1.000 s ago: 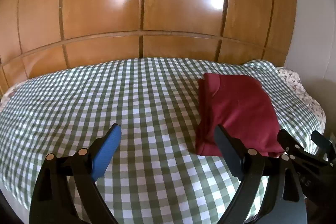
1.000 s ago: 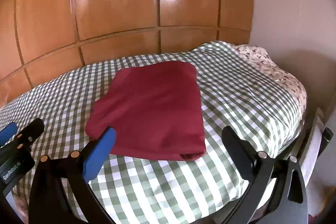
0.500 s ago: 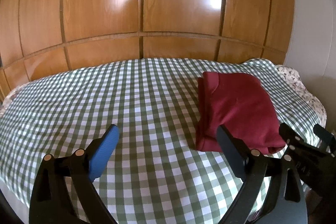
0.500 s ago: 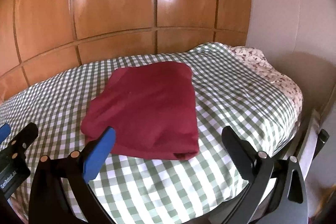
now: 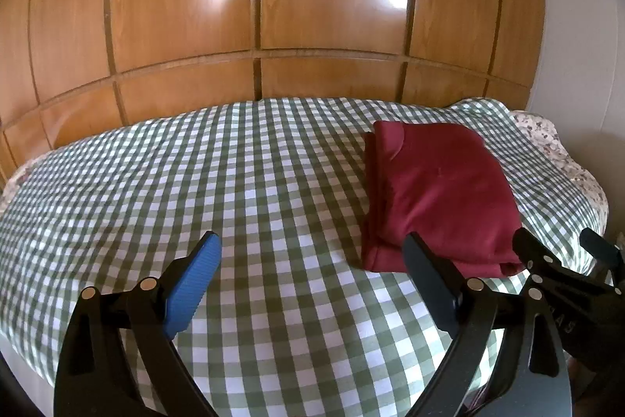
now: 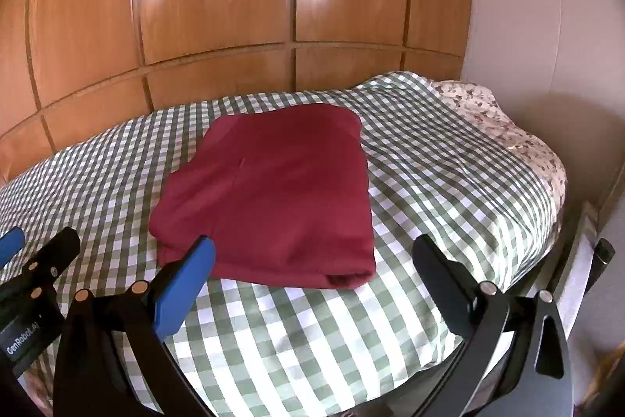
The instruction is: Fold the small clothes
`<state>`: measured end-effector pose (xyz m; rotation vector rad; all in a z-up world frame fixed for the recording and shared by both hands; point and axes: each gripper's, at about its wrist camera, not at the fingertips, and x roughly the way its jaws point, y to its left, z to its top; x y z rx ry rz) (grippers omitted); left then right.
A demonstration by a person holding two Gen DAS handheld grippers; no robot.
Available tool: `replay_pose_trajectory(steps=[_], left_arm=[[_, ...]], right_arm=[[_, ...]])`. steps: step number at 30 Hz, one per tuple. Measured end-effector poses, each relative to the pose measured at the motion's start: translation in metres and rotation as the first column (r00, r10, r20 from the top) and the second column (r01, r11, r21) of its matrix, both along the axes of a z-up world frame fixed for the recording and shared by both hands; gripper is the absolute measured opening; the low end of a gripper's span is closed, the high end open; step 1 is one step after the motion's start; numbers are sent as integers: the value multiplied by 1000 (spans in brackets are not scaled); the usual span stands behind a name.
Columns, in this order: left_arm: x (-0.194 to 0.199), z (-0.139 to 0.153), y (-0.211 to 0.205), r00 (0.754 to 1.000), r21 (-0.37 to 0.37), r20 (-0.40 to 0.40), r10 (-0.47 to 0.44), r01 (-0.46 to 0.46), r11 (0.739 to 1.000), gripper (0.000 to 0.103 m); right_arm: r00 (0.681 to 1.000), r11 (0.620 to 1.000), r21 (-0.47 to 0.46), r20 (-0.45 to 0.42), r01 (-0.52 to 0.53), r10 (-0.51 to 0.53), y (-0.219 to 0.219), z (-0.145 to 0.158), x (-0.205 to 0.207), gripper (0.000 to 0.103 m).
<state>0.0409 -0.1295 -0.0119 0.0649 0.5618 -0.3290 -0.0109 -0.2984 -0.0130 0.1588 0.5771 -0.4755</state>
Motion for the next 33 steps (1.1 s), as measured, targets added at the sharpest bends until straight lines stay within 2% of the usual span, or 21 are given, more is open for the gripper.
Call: replay_pose_trajectory(steps=[33], left_arm=[[-1,-1,3,1000,17,-8,-7,7,1000,93]], right_arm=[[1000,999,25,-12,-26,27,6,-8,4,101]])
